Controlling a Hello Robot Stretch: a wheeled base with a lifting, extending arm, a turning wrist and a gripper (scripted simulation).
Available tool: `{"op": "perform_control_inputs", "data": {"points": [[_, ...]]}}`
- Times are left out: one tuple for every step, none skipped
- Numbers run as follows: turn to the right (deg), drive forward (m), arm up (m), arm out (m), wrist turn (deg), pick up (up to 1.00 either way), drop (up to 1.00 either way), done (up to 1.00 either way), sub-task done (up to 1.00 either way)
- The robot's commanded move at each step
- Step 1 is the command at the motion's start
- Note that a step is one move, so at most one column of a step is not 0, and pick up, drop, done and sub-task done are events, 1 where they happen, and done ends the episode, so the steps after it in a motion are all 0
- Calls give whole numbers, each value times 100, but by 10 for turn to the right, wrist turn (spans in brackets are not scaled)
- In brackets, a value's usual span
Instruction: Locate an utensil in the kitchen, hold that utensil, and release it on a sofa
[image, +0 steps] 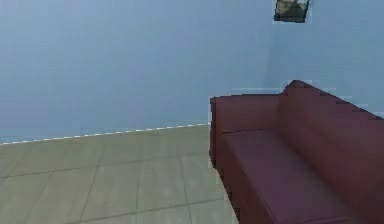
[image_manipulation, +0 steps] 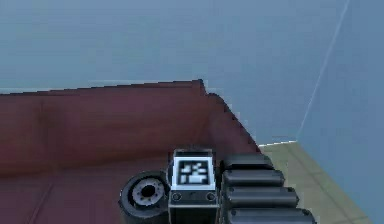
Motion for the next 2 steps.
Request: {"op": "perform_control_inputs", "data": {"points": [[0,60,0,0,0,0,0,0,0],[450,0,0,0,0,0,0,0,0]]}}
